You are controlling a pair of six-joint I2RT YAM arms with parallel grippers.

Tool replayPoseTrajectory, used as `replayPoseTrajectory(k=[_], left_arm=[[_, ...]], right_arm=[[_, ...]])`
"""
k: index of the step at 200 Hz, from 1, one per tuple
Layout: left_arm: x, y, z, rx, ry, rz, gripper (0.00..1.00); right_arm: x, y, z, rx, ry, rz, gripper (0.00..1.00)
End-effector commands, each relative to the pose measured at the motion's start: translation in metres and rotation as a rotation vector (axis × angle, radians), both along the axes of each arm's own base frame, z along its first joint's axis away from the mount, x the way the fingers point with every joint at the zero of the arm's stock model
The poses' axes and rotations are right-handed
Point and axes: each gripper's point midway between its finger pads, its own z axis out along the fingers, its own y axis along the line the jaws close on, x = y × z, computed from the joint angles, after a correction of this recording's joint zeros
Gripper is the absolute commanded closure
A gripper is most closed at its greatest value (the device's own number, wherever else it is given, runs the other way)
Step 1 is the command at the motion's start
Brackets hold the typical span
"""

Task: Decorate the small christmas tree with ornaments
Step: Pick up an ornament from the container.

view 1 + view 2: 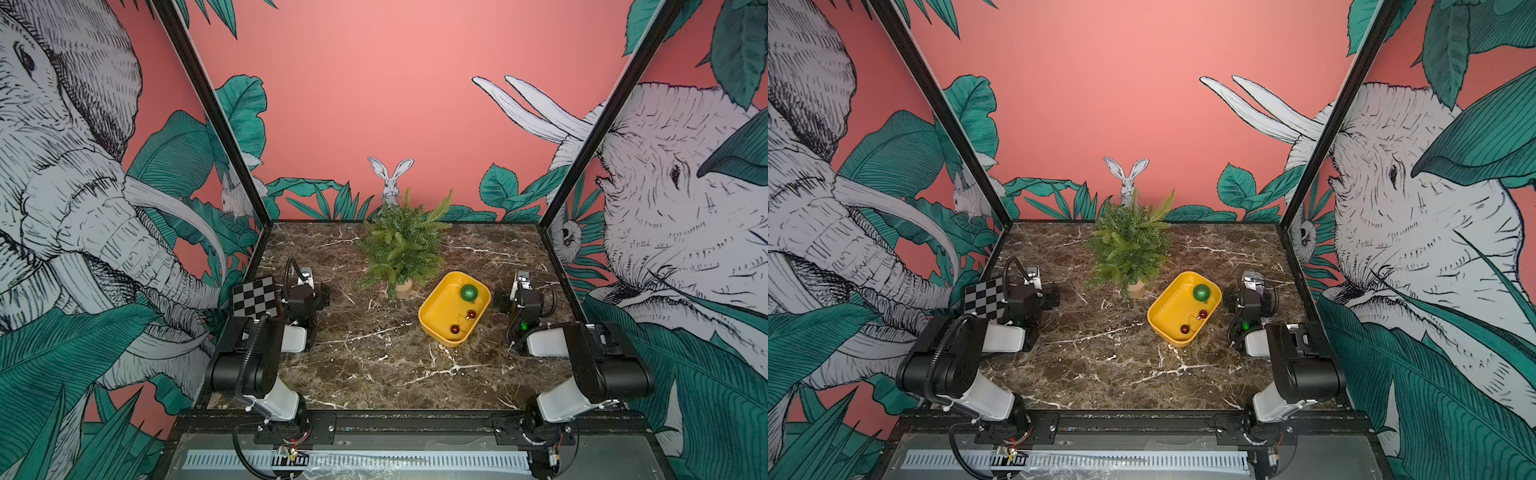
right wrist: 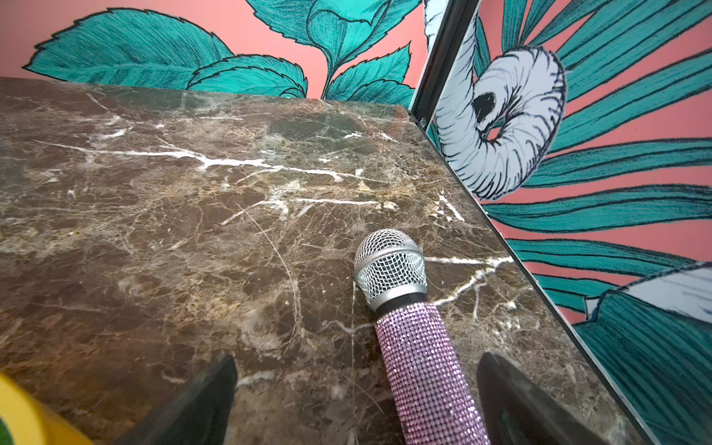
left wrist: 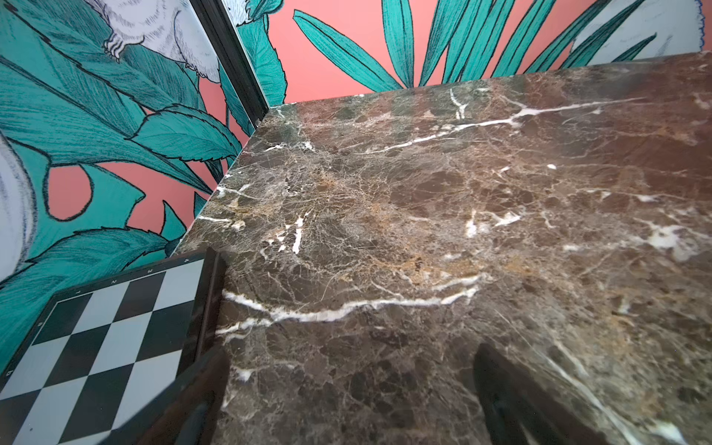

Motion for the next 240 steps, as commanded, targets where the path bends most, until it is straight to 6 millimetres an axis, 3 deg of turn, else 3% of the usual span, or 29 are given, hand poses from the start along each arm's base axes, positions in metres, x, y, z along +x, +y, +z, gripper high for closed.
replayPoseTrajectory(k=[1,188,210,240], left_arm=[[0.002,0.0,0.01,0.001,-0.029,-0.005,0.0],[0.002,-0.001,0.01,0.001,-0.03,-0.006,0.0],[0.003,0.001,0.017,0.012,-0.056,0.002,0.0],[0.007,0.003,0.031,0.018,0.038,0.023,0.0]], right_arm=[[0.007,0.002,0.013,0.001,-0.049,0.01,0.01],[0.007,0.001,0.012,0.006,-0.045,0.007,0.01],[-0.001,-0.009,0.021,0.011,-0.053,-0.057,0.01],[-0.004,-0.005,0.06,0.006,-0.075,-0.032,0.01]])
